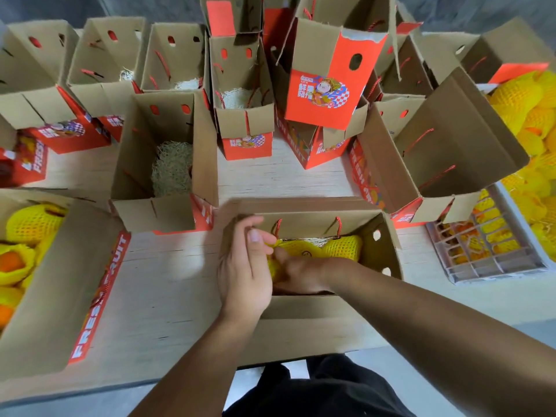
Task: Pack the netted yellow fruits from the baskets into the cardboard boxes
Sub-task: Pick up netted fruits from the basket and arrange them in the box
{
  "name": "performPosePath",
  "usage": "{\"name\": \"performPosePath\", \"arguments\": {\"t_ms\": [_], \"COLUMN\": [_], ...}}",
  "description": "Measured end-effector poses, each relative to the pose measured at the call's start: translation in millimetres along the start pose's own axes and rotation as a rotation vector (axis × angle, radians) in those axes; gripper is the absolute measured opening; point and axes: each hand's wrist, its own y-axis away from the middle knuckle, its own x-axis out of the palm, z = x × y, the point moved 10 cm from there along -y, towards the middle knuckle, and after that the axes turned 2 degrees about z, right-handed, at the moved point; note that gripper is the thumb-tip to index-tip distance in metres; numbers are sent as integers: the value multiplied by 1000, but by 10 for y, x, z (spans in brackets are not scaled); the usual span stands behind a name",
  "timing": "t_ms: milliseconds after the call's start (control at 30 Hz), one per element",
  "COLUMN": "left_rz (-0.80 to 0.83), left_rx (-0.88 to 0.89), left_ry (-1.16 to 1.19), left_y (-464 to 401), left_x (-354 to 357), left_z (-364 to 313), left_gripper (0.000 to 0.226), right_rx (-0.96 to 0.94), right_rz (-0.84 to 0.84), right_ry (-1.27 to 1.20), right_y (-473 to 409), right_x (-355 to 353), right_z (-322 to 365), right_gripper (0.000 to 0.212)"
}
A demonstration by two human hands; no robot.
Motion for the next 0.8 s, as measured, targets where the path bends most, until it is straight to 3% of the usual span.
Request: {"name": "performPosePath", "arguments": {"t_ms": [67, 200, 333, 433, 600, 700, 800], "left_rz": [-5, -27, -15, 28, 270, 419, 432], "left_rx": [8, 17, 16, 32, 11, -10, -15], "left_ry": [-27, -105, -193, -352, -722, -807, -766], "left_y": [7, 12, 3, -17, -55, -11, -27], "left_x": [4, -20, 6, 65, 380, 500, 546], "left_z": [-18, -54, -74, -98, 40, 135, 42], "left_gripper": [50, 51, 51, 42, 26, 27, 19], "right_rx": [-5, 36, -5, 20, -51, 3, 17], "right_rz": [31, -92, -30, -67, -193, -322, -457], "right_ry": [71, 199, 262, 181, -5, -114, -104], "right_y": [-92, -207, -175, -37, 256, 509, 862], "right_x": [9, -45, 27, -152, -342, -395, -530], "right_z": [65, 131, 278, 260, 199, -94, -415], "right_gripper": [71, 29, 18, 31, 19, 35, 36]}}
